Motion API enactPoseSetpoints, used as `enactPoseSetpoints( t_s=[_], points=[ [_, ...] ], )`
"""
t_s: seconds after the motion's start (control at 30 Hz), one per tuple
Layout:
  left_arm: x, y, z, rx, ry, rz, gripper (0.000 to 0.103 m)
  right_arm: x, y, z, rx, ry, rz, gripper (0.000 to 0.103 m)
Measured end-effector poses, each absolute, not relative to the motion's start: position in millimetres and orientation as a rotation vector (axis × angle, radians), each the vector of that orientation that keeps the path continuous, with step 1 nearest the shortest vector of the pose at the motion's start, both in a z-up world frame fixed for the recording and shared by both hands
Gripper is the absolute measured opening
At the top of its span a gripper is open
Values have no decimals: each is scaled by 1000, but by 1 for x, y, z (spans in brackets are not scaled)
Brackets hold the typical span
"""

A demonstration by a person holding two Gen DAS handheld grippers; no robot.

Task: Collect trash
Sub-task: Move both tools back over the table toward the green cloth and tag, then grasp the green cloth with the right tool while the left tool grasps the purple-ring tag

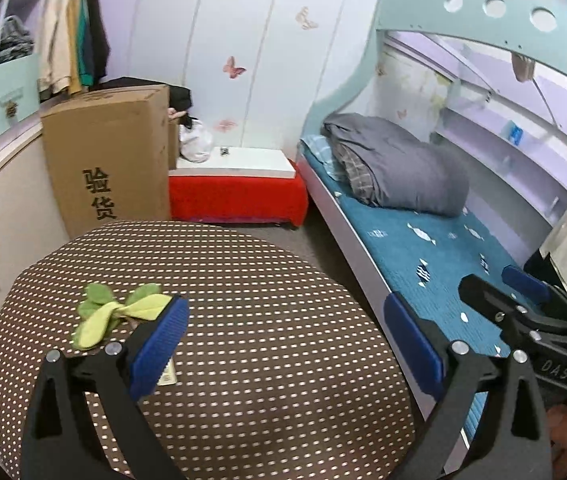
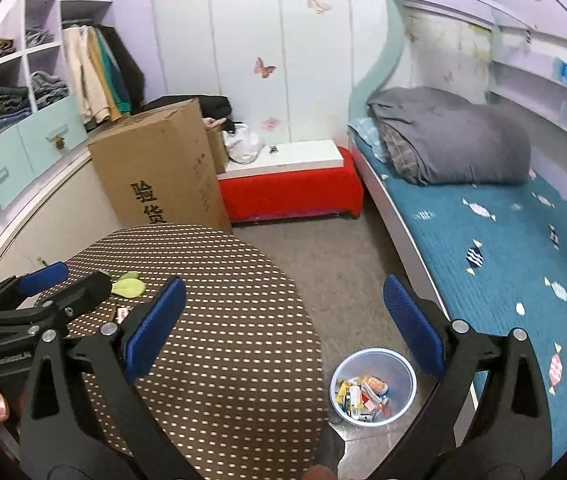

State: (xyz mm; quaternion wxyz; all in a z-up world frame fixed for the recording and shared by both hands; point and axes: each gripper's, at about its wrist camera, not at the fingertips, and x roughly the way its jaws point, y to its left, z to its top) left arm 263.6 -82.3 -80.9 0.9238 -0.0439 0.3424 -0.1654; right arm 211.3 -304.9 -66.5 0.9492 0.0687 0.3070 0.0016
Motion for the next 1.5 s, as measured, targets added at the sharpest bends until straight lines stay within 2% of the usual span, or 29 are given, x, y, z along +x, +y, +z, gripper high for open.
enactPoseSetpoints(
  t_s=[0.57, 0.83, 1.13, 1.47, 1.5],
  points=[
    [254, 26, -96, -173, 691, -193, 96, 232, -202, -54, -14, 622, 120, 97],
    [258, 95, -147, -218, 777, -54, 96, 266, -144, -103, -62, 751, 242, 97],
    [269, 129, -180, -214, 831, 20, 96, 306, -93, -175, -82, 908, 362, 97],
    [283, 134, -197, -216, 878, 38, 96, 354, -36, -194, -270, 861, 524, 96],
    [283, 132, -199, -216, 885, 37, 96, 359, -29, -196, -288, 857, 542, 91]
  ],
)
